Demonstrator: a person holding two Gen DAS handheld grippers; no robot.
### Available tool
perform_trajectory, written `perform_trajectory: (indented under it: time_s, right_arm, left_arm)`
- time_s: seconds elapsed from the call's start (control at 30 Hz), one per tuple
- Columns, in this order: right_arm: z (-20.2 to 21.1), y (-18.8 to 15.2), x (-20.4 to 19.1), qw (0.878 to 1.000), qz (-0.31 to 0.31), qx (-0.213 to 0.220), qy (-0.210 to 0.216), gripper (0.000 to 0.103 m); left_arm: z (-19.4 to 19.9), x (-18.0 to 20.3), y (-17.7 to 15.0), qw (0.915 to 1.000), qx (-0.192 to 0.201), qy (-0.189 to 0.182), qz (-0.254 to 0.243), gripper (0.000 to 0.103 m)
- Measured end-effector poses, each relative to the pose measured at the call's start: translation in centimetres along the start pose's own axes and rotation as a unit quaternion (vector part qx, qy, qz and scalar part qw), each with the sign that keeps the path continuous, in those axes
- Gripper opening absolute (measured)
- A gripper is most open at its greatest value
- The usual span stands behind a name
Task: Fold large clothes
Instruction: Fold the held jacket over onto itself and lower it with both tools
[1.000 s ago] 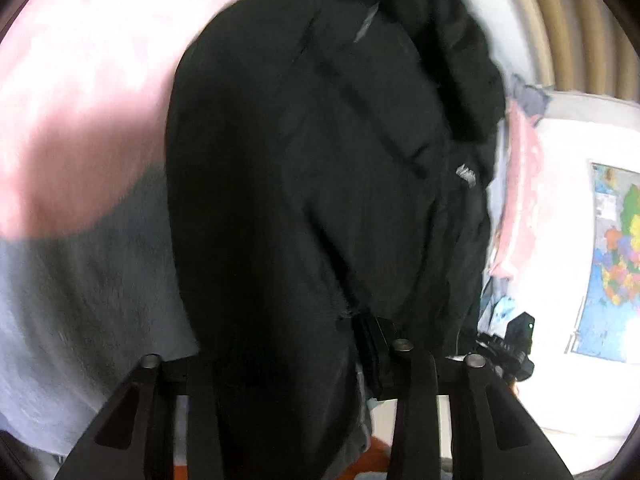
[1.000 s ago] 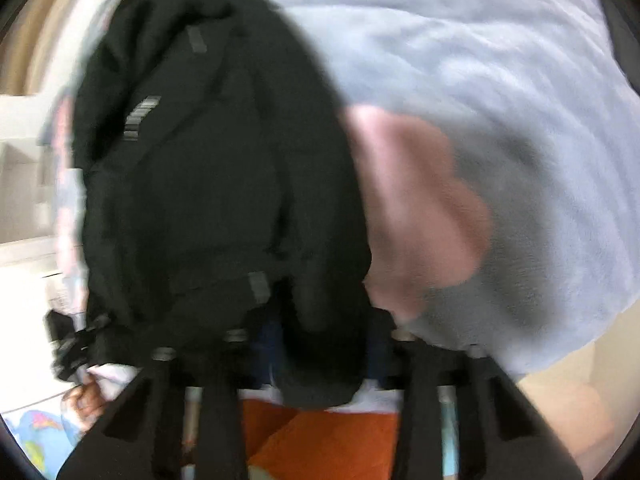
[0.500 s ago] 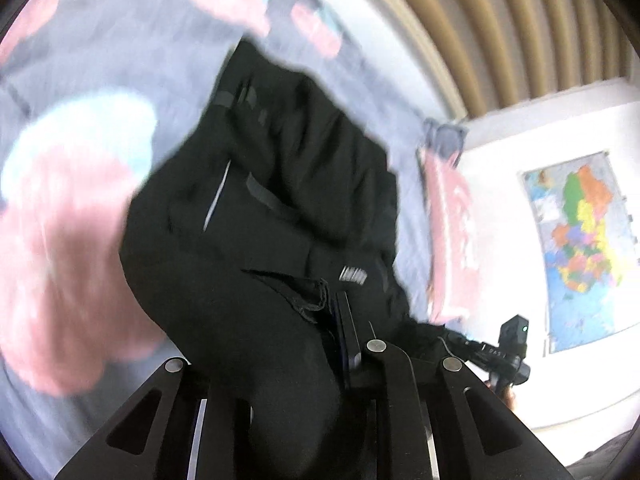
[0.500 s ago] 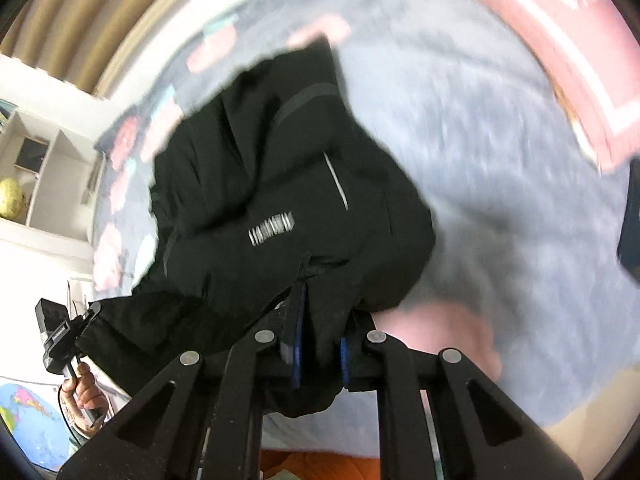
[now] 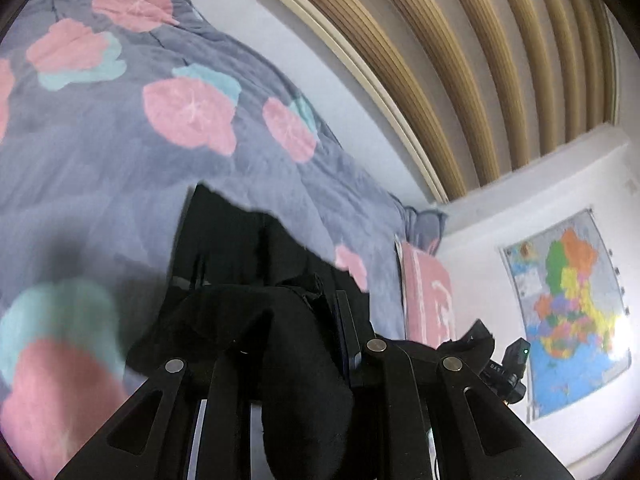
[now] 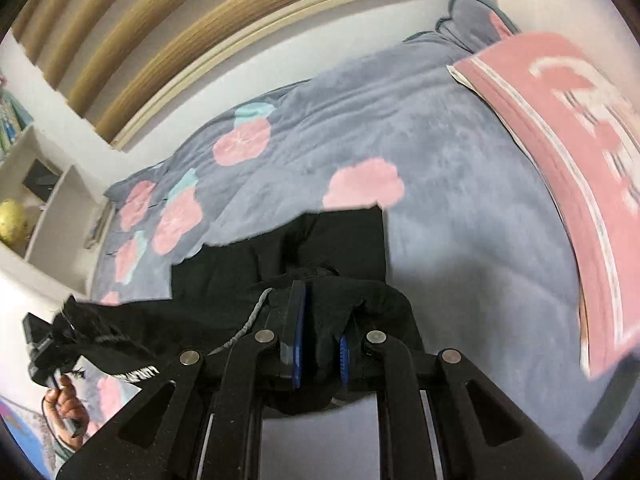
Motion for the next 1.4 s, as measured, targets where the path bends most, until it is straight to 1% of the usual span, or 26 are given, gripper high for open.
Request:
perform_trajectory:
  time_s: [0.07,0.17,0.27,0.37,0.47,0.53,0.63,0.73,0.8,0.87,0.9,0.93,0.97,1.0,1.03,1.07,1.1,1.17,1.2,1.27,1.33,1.4]
  right_arm:
    - [-2.6,2.2,0.4,1.000,0.002,-0.010,-0.011,0.017]
    - [-7.4,5.0,1.2,0.999,0.001,-0.033,-0.026,0.017]
    - [-13.0,6.4,2.3,0.997,-0.008,-0.063,-0.042,0.017]
    - [-18.7,6.3,4.0,0.993,-0.035,-0.105,-0.053,0.017]
    - [-23.5,4.9,5.4,0.986,-0.054,-0.144,-0.058,0.017]
    - [-25.7,3.9,5.8,0.983,-0.054,-0.162,-0.063,0.017]
    - [-27.4,3.2,5.7,0.982,-0.031,-0.169,-0.079,0.017]
    - [-27.7,3.0,5.4,0.981,-0.013,-0.174,-0.088,0.018]
    - [-27.5,3.0,5.4,0.980,-0.012,-0.178,-0.083,0.018]
    - [-26.6,3.3,5.3,0.982,-0.019,-0.178,-0.065,0.020]
    - [-25.9,3.6,5.3,0.983,-0.024,-0.172,-0.051,0.021]
    - [-24.8,3.9,5.3,0.986,-0.029,-0.162,-0.036,0.023]
    - [-23.8,4.3,5.3,0.987,-0.033,-0.154,-0.026,0.025]
    - [-22.6,4.7,5.4,0.989,-0.038,-0.142,-0.011,0.026]
    - [-21.1,5.1,5.5,0.991,-0.046,-0.128,0.008,0.026]
    - [-19.9,5.3,5.5,0.991,-0.053,-0.118,0.024,0.027]
    - [-18.3,5.6,5.5,0.992,-0.061,-0.105,0.043,0.029]
    - [-16.4,5.8,5.1,0.992,-0.064,-0.094,0.058,0.031]
    - [-15.3,5.8,4.7,0.992,-0.060,-0.086,0.064,0.032]
    - [-13.6,5.8,3.5,0.994,-0.046,-0.073,0.069,0.034]
    - [-12.1,5.9,2.5,0.995,-0.030,-0.061,0.067,0.037]
    - [-11.0,6.1,1.8,0.996,-0.029,-0.048,0.072,0.037]
  left_arm:
    - [-2.2,-0.2,1.9,1.0000,0.003,0.007,0.006,0.020]
    - [-6.2,-1.4,4.7,0.9995,0.000,0.021,0.022,0.020]
    - [-10.6,-3.8,6.9,0.9979,-0.010,0.047,0.043,0.020]
    - [-15.0,-6.6,8.3,0.9946,-0.026,0.081,0.059,0.020]
    - [-18.8,-9.4,8.6,0.9900,-0.047,0.115,0.067,0.020]
    - [-21.1,-11.2,8.2,0.9864,-0.065,0.134,0.069,0.020]
    - [-23.2,-12.8,7.6,0.9837,-0.080,0.151,0.055,0.020]
    - [-23.8,-13.1,7.3,0.9837,-0.089,0.151,0.040,0.020]
    - [-23.7,-13.1,7.3,0.9834,-0.100,0.146,0.037,0.020]
    - [-23.2,-12.8,7.5,0.9823,-0.116,0.144,0.032,0.020]
    - [-22.6,-12.3,7.7,0.9820,-0.122,0.143,0.019,0.020]
    - [-21.5,-11.3,8.1,0.9825,-0.129,0.134,-0.002,0.021]
    - [-20.6,-10.6,8.4,0.9829,-0.135,0.125,-0.010,0.023]
    - [-19.2,-9.7,8.8,0.9833,-0.149,0.104,-0.011,0.024]
    - [-17.7,-9.1,9.1,0.9832,-0.165,0.077,0.000,0.028]
    - [-16.7,-8.7,9.5,0.9835,-0.171,0.057,0.012,0.029]
    - [-15.1,-8.2,10.0,0.9842,-0.173,0.032,0.025,0.029]
    - [-12.8,-7.4,10.7,0.9850,-0.168,0.003,0.038,0.029]
    - [-11.9,-7.1,10.9,0.9851,-0.167,-0.004,0.041,0.029]
    - [-10.5,-6.4,11.0,0.9866,-0.160,0.003,0.030,0.029]
    - [-10.2,-5.5,10.1,0.9871,-0.158,0.024,0.001,0.029]
    - [-9.9,-4.9,9.9,0.9883,-0.148,0.034,-0.011,0.029]
Point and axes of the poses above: each gripper's, at about its wrist camera, not at the fingertips, and z roughly against the way its jaws point, x to its right, y to its top, the point moved 8 cm from there along -z, roughly the way its jaws point, and after that the axes turned 7 degrees about z, right-handed, at the moved point
